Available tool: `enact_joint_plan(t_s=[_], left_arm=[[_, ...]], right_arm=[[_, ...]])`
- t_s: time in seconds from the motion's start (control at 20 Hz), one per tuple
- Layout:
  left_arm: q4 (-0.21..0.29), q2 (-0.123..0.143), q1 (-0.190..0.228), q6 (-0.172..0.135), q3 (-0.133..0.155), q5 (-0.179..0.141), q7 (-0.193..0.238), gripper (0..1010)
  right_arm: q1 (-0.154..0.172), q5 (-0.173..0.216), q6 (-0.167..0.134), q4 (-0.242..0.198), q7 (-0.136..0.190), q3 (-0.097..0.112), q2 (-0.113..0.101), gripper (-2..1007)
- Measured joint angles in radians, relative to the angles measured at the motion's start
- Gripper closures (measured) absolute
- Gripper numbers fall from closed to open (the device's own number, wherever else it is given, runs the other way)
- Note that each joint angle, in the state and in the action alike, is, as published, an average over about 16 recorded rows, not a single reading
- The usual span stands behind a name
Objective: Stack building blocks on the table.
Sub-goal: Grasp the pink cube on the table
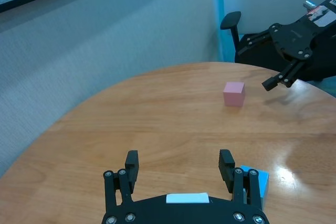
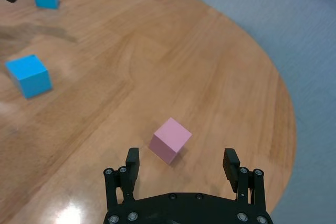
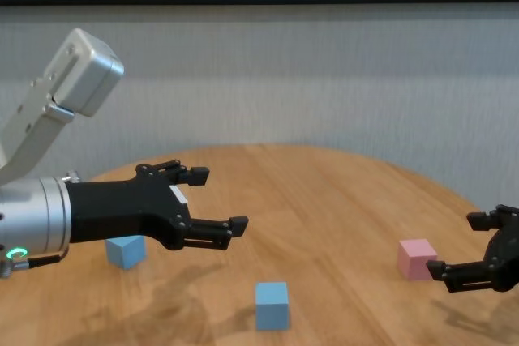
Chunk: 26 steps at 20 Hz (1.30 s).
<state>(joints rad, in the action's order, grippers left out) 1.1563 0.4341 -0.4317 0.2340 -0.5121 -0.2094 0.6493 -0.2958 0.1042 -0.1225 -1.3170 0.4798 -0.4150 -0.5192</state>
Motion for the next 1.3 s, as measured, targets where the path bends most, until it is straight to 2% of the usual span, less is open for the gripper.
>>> enact_joint_plan(t_s=[0.7, 1.3], left_arm=[[0.000, 0.000, 0.000, 0.000, 0.000, 0.000, 0.000, 8], [0.000, 0.000, 0.000, 0.000, 0.000, 0.000, 0.000, 8]], right_arm=[[-0.052, -0.022, 0.000, 0.070, 0.011, -0.006, 0.055, 0], [-0.047, 0.009, -0.019, 0.082, 0.012, 0.007, 0.079, 0]])
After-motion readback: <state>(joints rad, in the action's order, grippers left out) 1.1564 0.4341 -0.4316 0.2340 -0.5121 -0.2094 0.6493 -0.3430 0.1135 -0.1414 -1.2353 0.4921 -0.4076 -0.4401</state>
